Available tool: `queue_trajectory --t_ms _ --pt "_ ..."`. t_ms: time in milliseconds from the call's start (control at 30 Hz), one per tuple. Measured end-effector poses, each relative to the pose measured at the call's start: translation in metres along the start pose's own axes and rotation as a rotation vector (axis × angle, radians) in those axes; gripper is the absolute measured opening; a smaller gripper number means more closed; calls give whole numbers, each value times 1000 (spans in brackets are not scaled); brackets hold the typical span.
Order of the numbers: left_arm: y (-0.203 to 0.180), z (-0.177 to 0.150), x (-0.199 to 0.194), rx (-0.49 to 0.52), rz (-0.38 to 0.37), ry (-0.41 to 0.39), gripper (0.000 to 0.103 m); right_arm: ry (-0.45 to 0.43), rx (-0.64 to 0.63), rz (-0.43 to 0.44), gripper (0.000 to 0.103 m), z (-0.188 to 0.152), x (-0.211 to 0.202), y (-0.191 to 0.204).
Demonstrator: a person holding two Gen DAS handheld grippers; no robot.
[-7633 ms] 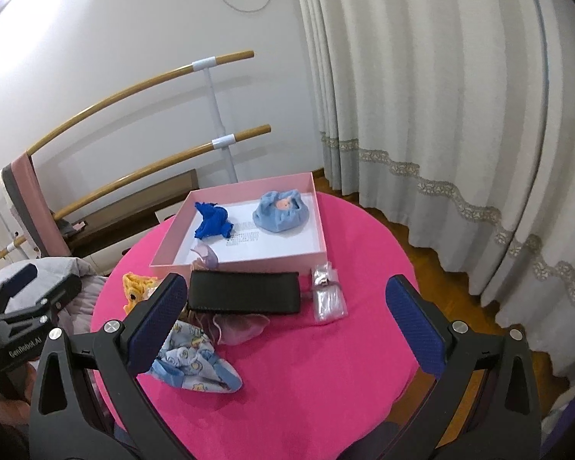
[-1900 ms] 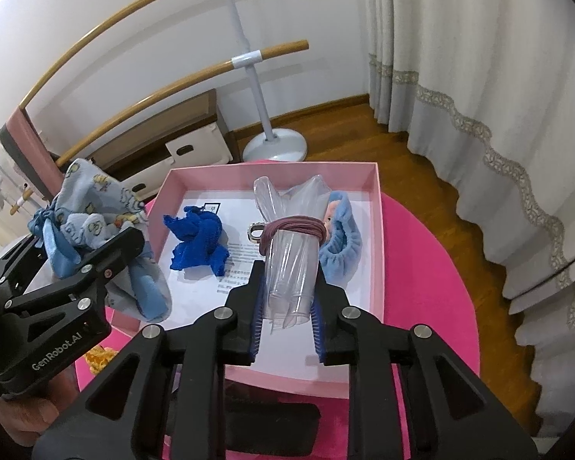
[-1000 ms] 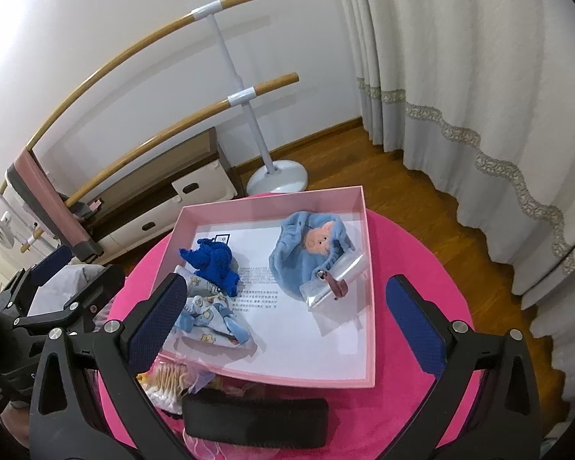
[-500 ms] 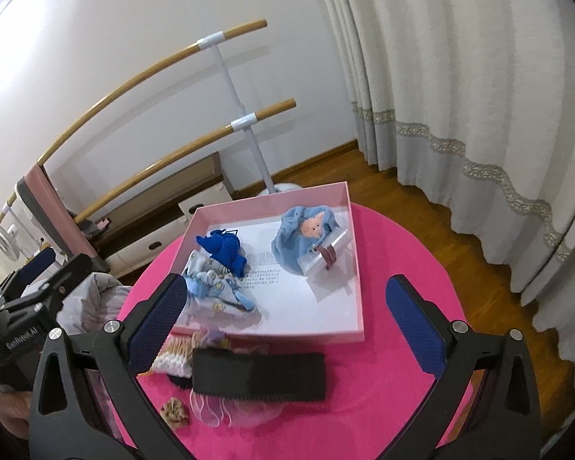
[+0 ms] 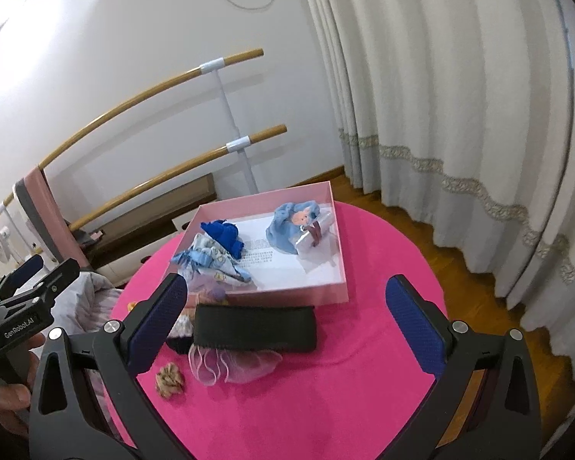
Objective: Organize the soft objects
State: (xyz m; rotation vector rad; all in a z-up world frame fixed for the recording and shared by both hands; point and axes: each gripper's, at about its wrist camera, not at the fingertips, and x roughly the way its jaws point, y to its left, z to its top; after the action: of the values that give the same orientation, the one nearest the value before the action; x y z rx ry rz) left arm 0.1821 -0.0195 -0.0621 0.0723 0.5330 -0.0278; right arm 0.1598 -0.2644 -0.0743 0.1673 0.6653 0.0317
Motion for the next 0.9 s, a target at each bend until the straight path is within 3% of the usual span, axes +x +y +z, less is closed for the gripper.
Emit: queue_trajectory --t_ms 333,700,900 --pt "9 -58 -26 -27 -22 41 103 -8 -43 -41 103 -45 -16 16" --pt "2 -87 -50 9 -27 -6 103 8 -67 -35 103 -70 -22 26" --pt "-2 -95 -38 10 -51 26 103 20 -66 -33 103 -70 -18 25"
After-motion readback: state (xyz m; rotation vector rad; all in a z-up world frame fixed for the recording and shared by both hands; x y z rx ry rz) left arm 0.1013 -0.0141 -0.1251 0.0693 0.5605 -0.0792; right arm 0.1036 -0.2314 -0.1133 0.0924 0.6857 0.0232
